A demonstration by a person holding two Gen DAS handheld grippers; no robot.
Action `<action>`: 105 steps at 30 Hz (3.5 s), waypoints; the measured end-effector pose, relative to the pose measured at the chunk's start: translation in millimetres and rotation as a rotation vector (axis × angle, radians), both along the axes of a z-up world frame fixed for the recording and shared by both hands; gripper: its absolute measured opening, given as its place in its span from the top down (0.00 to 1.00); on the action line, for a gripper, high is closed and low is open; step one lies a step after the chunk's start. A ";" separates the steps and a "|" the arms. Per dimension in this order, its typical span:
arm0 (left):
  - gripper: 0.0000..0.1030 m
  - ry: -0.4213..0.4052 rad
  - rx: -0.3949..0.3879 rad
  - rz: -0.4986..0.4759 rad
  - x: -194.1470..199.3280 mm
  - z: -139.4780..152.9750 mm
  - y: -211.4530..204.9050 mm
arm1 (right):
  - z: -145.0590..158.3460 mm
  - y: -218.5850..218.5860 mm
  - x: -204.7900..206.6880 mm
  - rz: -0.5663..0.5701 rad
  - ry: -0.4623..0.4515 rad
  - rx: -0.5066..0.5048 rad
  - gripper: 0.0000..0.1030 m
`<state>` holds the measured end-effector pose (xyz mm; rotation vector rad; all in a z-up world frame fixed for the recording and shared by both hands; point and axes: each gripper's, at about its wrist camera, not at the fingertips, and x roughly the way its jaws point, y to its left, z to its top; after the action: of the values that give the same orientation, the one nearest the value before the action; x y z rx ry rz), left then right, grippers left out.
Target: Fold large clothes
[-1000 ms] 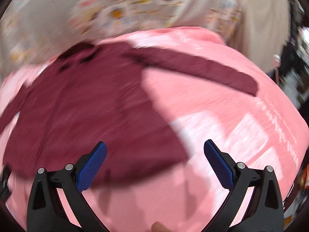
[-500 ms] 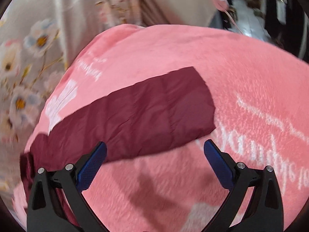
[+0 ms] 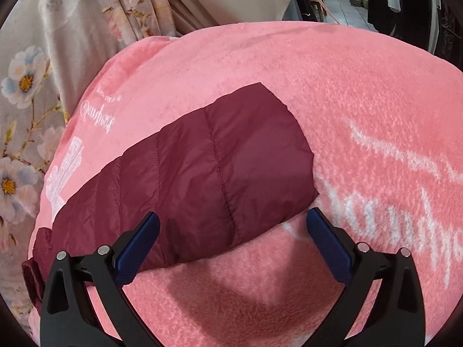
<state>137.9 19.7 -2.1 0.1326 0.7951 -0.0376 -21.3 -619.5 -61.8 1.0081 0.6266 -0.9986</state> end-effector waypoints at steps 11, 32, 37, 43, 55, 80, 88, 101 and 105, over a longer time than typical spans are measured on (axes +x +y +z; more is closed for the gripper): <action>0.06 0.035 0.018 0.030 13.3 -3.4 19.5 | 37.6 26.7 64.9 0.162 -0.112 -0.107 0.98; 0.06 0.171 -0.108 0.159 57.7 -12.2 95.2 | 112.3 471.5 271.1 1.392 -0.185 -0.412 0.93; 0.07 0.170 -0.255 0.109 75.0 3.5 100.9 | 110.0 488.2 255.9 1.462 -0.263 -0.370 0.62; 0.07 0.188 -0.448 0.012 105.7 22.4 77.7 | 152.5 417.4 227.0 1.300 -0.460 -0.290 0.55; 0.11 0.416 -0.547 -0.030 169.8 -18.7 18.4 | 99.3 226.6 198.2 0.788 -0.273 -0.174 0.54; 0.99 0.258 -0.294 -0.123 187.3 -28.9 0.3 | 65.9 202.6 236.1 0.690 -0.105 -0.263 1.00; 0.97 0.255 -0.277 -0.169 168.0 -27.6 -7.3 | 51.5 232.0 288.3 0.828 0.136 -0.327 1.00; 0.65 0.263 -0.399 -0.086 174.2 -18.2 33.7 | 66.8 278.5 273.1 0.893 0.108 -0.349 0.96; 0.23 0.123 -0.423 0.084 154.9 8.6 106.6 | 83.2 356.4 267.4 1.059 0.019 -0.365 0.96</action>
<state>292.8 126.2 6.5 -0.3056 0.8977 -0.1340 246.1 -263.2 21.3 0.2390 0.8186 -0.1576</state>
